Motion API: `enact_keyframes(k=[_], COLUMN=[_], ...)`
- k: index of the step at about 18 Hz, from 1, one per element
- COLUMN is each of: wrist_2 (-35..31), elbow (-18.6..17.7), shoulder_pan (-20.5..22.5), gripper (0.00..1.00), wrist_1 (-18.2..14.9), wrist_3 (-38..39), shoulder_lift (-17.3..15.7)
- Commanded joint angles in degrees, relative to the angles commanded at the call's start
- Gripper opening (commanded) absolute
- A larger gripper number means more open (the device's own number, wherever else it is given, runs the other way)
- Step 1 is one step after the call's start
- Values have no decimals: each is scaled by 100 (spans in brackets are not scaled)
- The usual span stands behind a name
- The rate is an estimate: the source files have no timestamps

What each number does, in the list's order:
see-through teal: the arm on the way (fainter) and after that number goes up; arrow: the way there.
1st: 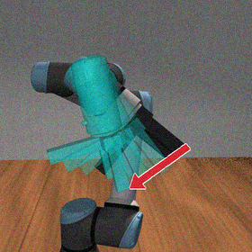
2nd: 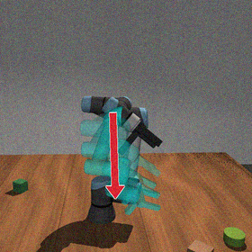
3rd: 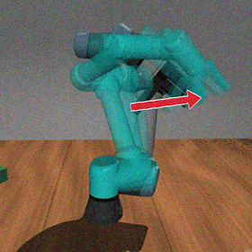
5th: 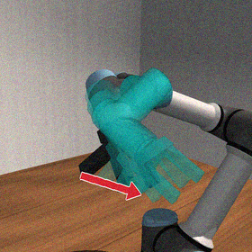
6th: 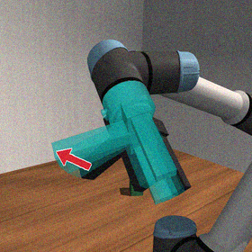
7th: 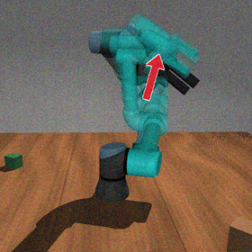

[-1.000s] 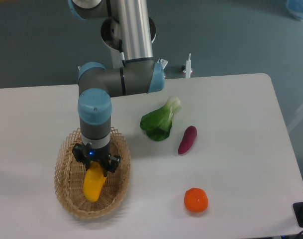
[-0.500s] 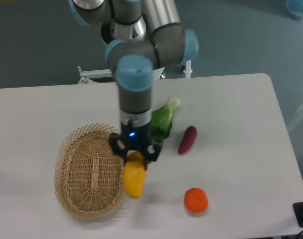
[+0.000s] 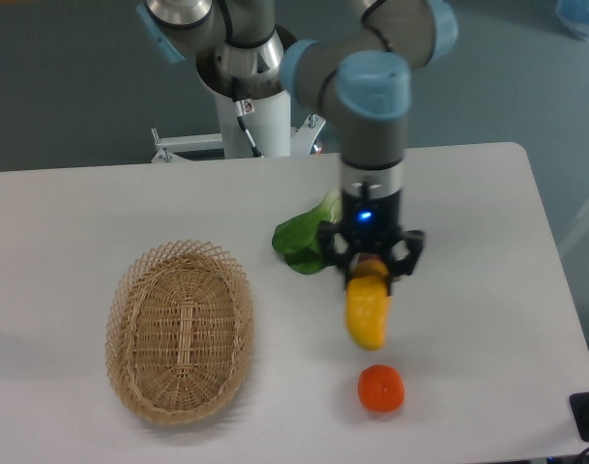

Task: Pick up the mango from the basket
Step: 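Lift the mango out of the basket and carry it away, then hold the mango raised above the table beside the sweet potato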

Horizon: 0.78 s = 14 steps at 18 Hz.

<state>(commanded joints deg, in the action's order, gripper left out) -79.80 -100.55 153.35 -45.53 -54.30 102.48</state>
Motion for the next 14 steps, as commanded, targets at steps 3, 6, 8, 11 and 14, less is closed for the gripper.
enact_keyframes(k=[3,6,8,11,14], wrist_2=[35,26,18,44,44], elbow=[0,-17,-26,26,26], shoulder_pan=[195,204,204,186,213], gripper=[59,59,59,59,59], wrist_1=[0,0,9,17,17], wrist_3=[-212,-213,-222,-169,-178], shoulder_lift=[9,9,9,0,0])
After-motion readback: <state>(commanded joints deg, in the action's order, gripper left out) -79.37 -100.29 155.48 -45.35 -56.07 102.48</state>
